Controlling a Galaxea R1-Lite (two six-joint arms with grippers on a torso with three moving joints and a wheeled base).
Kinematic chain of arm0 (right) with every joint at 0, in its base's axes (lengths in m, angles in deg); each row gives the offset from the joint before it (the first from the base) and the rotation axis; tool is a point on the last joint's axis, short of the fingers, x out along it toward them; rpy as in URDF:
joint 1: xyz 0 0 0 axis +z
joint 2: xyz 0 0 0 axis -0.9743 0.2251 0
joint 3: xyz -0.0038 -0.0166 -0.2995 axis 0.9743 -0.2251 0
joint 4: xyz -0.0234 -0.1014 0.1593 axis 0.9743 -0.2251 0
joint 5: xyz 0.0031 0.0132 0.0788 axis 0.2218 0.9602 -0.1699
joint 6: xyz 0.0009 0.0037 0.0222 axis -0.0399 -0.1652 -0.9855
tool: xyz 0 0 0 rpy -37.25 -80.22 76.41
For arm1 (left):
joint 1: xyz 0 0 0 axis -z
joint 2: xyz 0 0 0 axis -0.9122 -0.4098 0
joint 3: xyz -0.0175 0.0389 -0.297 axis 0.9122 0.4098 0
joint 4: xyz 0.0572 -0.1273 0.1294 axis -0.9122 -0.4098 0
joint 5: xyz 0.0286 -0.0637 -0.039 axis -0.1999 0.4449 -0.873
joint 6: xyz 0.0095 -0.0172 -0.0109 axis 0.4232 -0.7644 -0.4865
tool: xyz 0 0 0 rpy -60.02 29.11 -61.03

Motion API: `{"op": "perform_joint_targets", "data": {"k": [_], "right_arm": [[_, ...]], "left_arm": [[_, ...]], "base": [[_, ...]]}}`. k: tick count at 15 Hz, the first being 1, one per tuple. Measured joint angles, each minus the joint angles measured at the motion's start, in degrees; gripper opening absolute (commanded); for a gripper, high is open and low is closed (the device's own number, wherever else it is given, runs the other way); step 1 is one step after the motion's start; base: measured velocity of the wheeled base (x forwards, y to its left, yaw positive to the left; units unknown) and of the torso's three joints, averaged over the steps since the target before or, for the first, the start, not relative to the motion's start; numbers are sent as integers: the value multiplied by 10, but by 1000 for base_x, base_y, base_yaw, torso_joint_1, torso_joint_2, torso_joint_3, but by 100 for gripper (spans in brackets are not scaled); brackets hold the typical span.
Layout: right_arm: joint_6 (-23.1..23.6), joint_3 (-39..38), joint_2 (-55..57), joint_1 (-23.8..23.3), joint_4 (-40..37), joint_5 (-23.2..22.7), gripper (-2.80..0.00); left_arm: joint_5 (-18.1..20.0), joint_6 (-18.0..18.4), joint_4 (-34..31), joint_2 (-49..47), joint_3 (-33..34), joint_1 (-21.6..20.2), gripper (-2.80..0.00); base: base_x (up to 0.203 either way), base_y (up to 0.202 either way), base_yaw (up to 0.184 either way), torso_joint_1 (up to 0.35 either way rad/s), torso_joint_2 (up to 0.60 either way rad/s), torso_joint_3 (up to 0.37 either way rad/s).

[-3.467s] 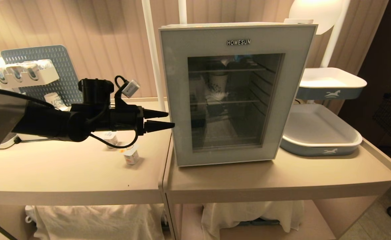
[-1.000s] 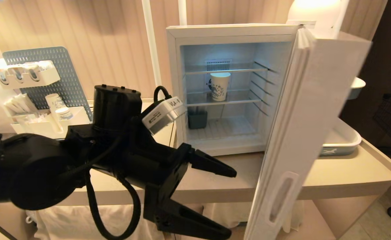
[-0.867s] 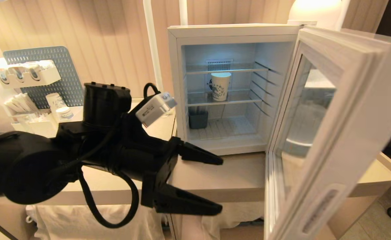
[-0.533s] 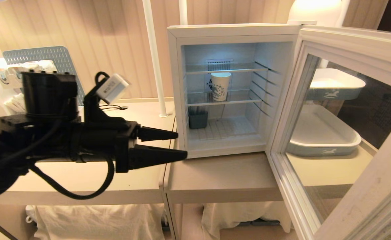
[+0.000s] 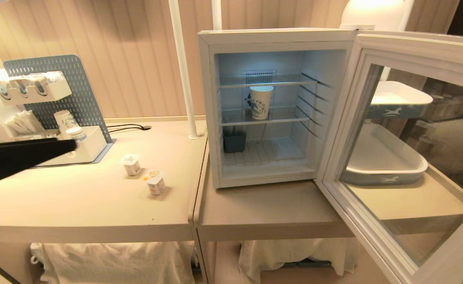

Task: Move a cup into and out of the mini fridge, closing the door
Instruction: Put the yoghurt in the freezer

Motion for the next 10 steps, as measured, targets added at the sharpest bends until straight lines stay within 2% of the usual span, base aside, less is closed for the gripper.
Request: {"op": "perform_joint_targets", "data": {"k": [2,4,6,8,10], "right_arm": [[0,0,0,0,0,0,-280],[0,0,0,0,0,0,-280],[0,0,0,0,0,0,-280],[0,0,0,0,0,0,-280],[0,0,0,0,0,0,-280]], "left_arm": [[-97,-8,-122,98,-38,-11,-280],[-141,-16,-246,180,-84,-49,-280],[-135,-16,-348,258,-118,-120,-280],[-88,-19,-439,327,-153,-172,-280],[-24,-11,-533,361,-189,-192,-280]], "base": [[0,0,0,0,0,0],[0,0,0,0,0,0],[0,0,0,0,0,0],[0,0,0,0,0,0],[0,0,0,0,0,0]]}}
